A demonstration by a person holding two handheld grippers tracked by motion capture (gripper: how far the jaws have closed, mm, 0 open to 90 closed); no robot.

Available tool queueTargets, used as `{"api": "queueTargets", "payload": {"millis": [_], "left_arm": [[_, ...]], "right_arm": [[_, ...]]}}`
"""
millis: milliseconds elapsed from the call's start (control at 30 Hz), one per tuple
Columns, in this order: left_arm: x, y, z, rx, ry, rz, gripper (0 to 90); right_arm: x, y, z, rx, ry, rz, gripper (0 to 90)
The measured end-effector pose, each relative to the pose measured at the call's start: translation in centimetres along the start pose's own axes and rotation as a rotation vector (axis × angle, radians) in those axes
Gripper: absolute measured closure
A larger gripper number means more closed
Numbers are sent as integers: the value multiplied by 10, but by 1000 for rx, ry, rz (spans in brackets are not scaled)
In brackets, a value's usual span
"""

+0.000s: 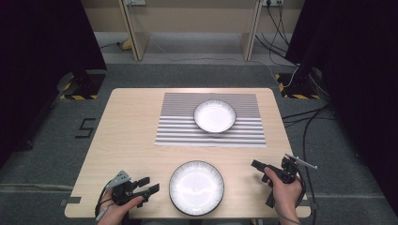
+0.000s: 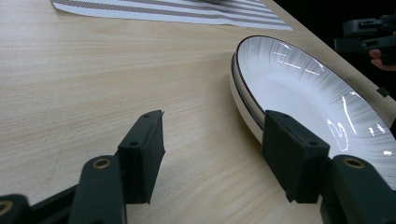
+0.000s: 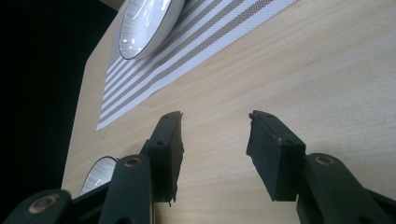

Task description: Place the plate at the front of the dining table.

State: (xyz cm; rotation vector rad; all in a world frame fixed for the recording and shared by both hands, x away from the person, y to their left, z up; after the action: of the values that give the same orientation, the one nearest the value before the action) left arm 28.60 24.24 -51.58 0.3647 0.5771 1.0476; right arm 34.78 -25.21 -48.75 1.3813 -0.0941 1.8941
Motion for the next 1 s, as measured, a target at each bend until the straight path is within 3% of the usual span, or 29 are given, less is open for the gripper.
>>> {"api": "queueTargets", "payload": {"millis": [1000], "left_arm": [[0,0,0,1,1,2,386]], "right_arm": [[-14,27,-20,-2,-16,-19,538]]}}
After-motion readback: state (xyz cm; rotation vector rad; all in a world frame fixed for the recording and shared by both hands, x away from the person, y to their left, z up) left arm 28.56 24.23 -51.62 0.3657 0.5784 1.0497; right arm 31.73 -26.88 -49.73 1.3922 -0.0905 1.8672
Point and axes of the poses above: each handheld gripper's, and its own axes: y roughly backward along the jaws, z roughly out of its top, x roughly to its left, the point moved 1 cm from there along -y, roughly forward along the jaws, and after that the axes turned 14 degrees about z, right-handed, at the moved point
